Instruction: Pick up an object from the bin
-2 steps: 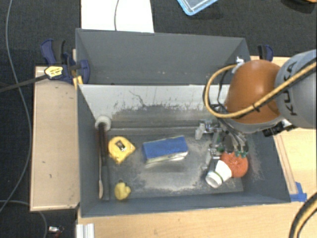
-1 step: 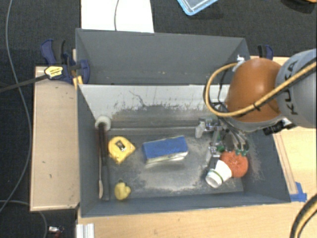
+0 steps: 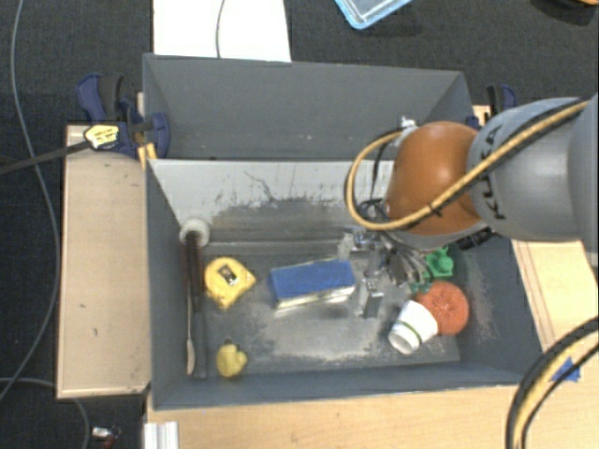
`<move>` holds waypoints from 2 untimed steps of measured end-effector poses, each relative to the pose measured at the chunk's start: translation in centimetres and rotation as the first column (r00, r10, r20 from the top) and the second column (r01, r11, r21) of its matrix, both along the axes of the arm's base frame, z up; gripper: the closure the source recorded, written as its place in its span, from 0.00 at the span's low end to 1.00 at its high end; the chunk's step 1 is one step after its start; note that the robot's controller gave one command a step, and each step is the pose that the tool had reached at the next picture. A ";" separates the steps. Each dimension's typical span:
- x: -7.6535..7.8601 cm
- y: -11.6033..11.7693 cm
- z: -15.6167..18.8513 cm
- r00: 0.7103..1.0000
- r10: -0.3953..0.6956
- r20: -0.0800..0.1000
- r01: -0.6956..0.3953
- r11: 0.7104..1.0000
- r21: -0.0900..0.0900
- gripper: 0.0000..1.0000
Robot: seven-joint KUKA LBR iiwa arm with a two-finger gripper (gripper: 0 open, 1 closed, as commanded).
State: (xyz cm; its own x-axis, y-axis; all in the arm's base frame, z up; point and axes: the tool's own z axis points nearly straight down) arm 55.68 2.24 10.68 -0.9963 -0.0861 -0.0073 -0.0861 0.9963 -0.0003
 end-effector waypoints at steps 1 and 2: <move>0.4 4.6 3.0 0.998 0.059 -0.006 -0.059 0.998 -0.002 0.00; 2.7 5.4 1.2 0.999 0.042 0.008 -0.042 0.999 0.000 0.00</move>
Offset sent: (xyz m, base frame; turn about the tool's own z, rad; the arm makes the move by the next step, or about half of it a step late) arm 0.0353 0.0497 -0.0347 -0.0137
